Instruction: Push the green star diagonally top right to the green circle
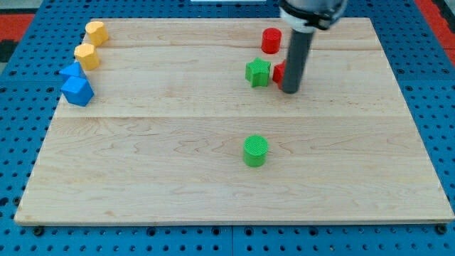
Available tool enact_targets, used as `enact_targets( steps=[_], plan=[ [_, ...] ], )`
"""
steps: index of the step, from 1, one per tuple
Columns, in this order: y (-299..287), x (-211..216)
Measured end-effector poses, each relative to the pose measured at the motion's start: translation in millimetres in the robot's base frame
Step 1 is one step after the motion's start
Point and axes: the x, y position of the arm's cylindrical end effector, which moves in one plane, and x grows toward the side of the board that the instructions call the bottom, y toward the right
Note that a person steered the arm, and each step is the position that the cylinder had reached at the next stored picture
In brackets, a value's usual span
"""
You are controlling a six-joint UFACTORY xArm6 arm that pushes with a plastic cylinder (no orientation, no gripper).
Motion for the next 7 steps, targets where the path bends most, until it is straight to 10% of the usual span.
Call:
enact_targets(
  steps=[3,7],
  plan=[
    [-69.2,-76.8],
    [-24.0,20.2]
  ],
)
